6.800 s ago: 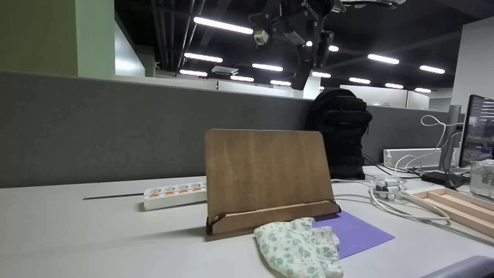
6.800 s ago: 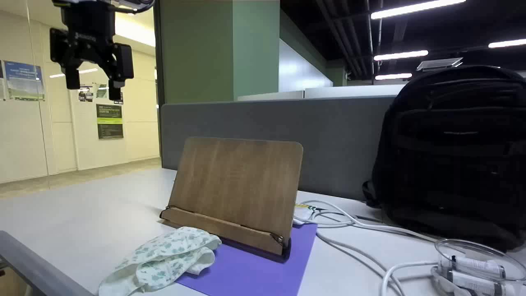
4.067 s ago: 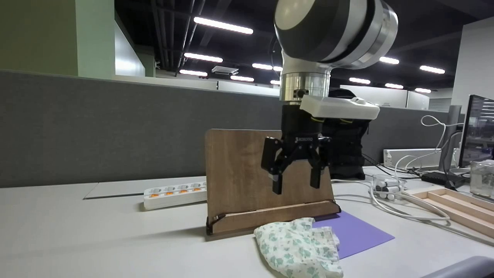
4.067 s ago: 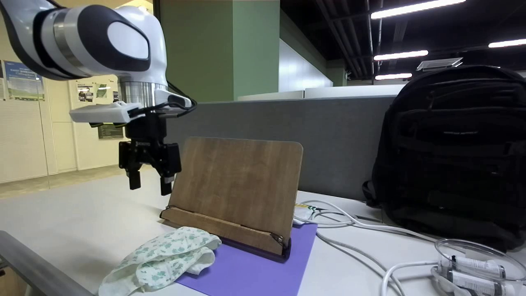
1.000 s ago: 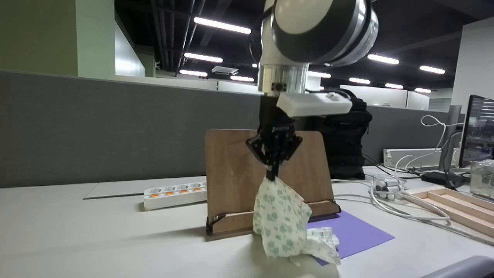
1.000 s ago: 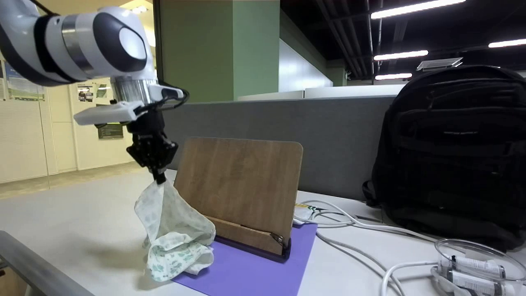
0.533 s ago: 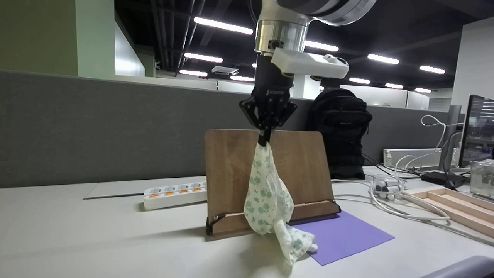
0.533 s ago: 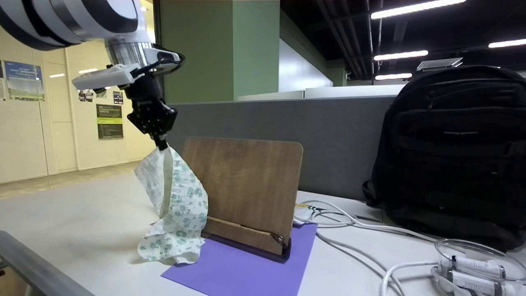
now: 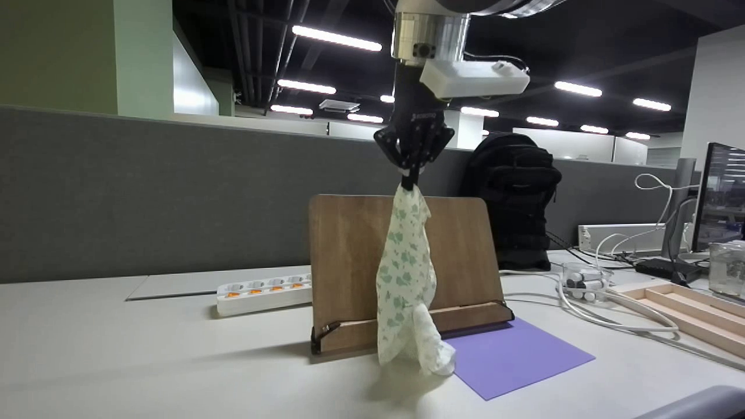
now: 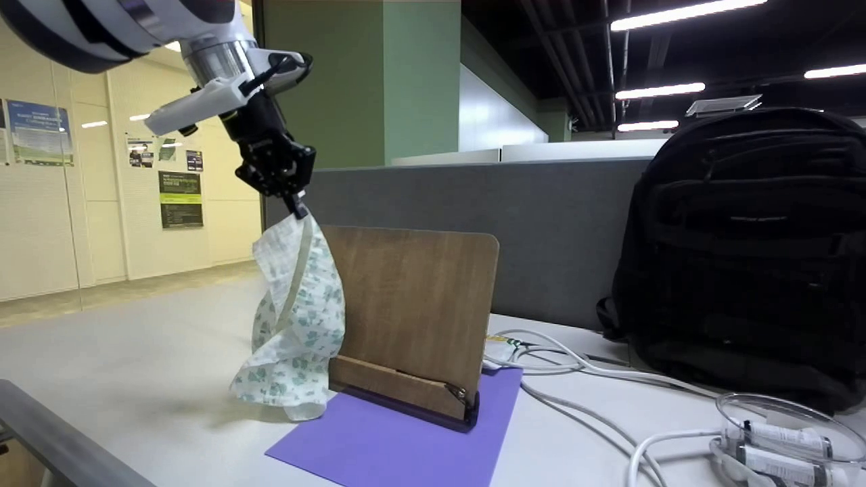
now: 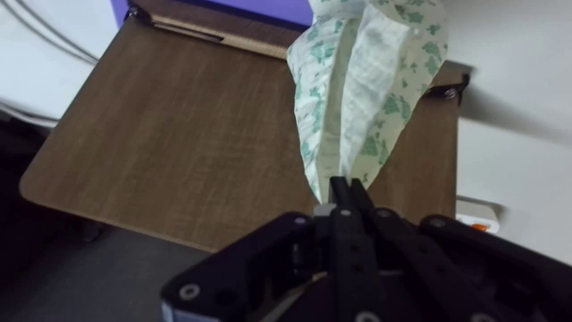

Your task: Hang the white cloth on the wooden bard

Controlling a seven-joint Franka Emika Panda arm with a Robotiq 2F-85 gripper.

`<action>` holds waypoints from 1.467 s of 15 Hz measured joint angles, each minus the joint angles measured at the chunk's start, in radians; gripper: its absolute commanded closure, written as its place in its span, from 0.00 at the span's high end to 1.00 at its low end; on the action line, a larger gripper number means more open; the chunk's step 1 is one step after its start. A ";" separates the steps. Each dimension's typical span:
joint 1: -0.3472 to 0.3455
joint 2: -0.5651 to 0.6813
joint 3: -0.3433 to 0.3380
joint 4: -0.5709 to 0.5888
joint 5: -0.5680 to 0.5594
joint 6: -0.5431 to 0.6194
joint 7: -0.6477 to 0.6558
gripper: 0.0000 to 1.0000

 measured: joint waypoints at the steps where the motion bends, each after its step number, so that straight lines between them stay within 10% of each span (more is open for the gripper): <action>1: -0.037 -0.021 0.014 0.011 -0.038 0.000 0.019 0.00; 14: -0.409 -0.082 0.271 0.231 -0.263 -0.106 0.569 0.00; 22: -0.306 0.152 0.228 0.491 -0.583 -0.355 0.987 0.00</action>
